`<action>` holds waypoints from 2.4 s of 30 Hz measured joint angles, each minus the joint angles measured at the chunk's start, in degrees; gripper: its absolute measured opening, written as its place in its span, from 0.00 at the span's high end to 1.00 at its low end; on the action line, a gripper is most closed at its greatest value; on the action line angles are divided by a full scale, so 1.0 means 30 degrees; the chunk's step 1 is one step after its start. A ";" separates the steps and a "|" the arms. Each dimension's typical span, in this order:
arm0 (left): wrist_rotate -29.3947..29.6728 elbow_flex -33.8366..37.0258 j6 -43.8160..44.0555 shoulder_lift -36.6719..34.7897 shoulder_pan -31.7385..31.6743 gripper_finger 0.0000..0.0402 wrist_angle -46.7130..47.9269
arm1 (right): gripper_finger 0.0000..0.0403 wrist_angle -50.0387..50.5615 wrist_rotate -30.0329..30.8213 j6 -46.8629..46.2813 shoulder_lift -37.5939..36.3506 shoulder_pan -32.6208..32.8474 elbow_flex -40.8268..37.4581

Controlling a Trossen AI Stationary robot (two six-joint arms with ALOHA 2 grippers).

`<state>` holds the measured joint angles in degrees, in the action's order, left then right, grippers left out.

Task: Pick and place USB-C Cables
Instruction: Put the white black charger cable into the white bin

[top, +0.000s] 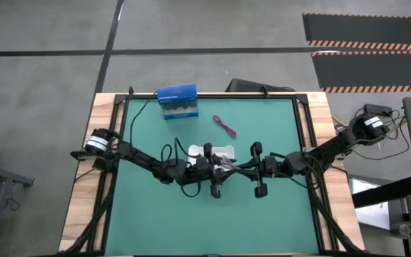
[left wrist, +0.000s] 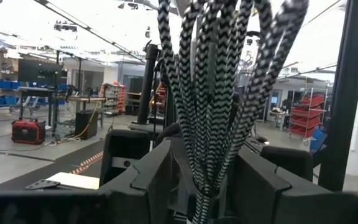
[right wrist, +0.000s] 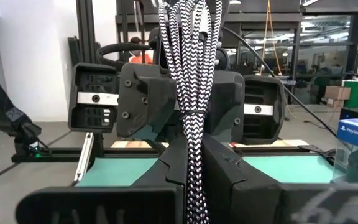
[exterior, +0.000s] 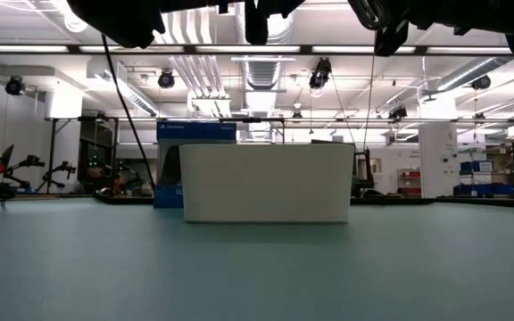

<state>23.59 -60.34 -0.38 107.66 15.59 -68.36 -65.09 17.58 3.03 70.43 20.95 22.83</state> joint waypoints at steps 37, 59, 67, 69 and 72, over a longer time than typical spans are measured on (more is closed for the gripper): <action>0.1406 0.0087 0.1132 -0.1774 0.0051 0.96 0.5847 | 0.57 0.1720 0.0694 -0.1027 -0.1341 0.0000 0.0000; 0.3432 -0.4144 0.6985 -0.5659 -0.0342 0.96 2.6314 | 0.62 0.6734 0.0668 0.2739 -0.7131 0.0000 -0.0007; 0.2470 -0.5016 1.0279 -0.5617 -0.0749 0.96 3.0967 | 0.64 0.9823 0.0684 0.2492 -0.9359 0.0000 -0.0029; 0.1810 -0.5164 1.0727 -0.5617 -0.0930 0.96 3.1624 | 0.64 1.0328 0.0693 0.2490 -0.9915 0.0002 -0.0029; 0.0874 -0.5330 1.1443 -0.5617 -0.1256 0.96 3.2522 | 0.64 1.1010 0.0693 0.2480 -1.0593 0.0000 -0.0029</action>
<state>26.22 -76.33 33.95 90.80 11.83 29.21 -32.06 19.66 10.46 38.66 20.95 22.74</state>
